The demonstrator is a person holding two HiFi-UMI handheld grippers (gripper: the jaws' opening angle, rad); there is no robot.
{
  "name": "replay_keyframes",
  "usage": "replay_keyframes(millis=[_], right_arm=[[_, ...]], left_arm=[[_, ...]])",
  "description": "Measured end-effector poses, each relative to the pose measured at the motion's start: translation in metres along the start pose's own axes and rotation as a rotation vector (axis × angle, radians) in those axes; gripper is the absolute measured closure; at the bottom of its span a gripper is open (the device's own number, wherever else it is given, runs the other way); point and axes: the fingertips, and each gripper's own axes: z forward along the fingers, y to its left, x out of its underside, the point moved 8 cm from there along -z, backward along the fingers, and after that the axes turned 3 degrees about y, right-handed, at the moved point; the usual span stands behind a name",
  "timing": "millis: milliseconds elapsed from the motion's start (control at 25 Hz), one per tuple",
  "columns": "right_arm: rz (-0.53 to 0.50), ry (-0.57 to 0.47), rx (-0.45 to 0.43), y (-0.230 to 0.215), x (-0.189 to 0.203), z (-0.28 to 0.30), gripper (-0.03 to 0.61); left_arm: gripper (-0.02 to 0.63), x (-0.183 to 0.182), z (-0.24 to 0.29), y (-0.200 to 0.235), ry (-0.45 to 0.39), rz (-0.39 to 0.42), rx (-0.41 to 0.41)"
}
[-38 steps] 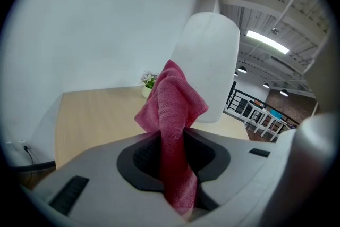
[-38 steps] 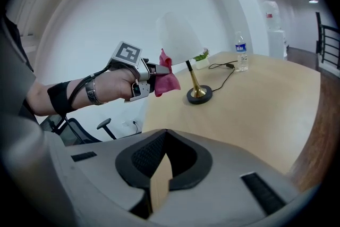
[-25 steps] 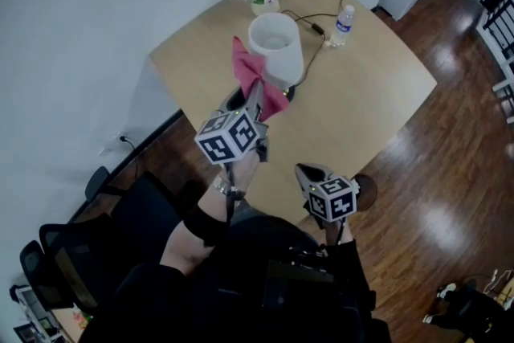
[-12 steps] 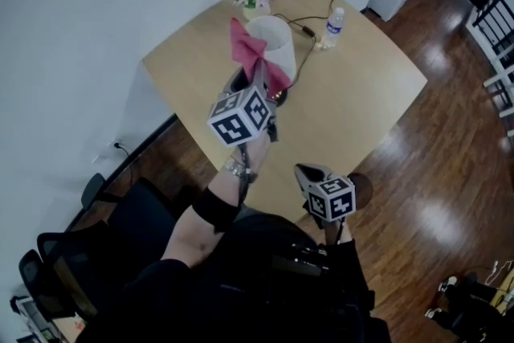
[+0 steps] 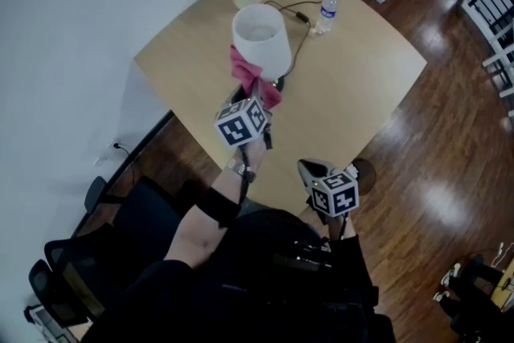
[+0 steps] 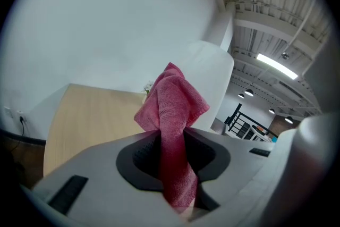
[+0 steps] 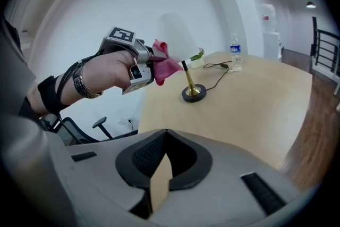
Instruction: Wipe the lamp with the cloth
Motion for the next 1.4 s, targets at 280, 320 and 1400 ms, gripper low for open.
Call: replay_keyframes(millis=[280, 320, 1400], right_arm=[[0.024, 0.044, 0.009, 0.006, 0.006, 0.018, 0.574], [0.024, 0.052, 0.006, 0.008, 0.006, 0.021, 0.574], [-0.019, -0.066, -0.068, -0.013, 0.014, -0.017, 0.574]], left_arm=[[0.499, 0.022, 0.011, 0.021, 0.082, 0.022, 0.021], [0.499, 0.025, 0.012, 0.024, 0.096, 0.022, 0.021], [0.514, -0.074, -0.071, -0.074, 0.148, 0.694, 0.230]])
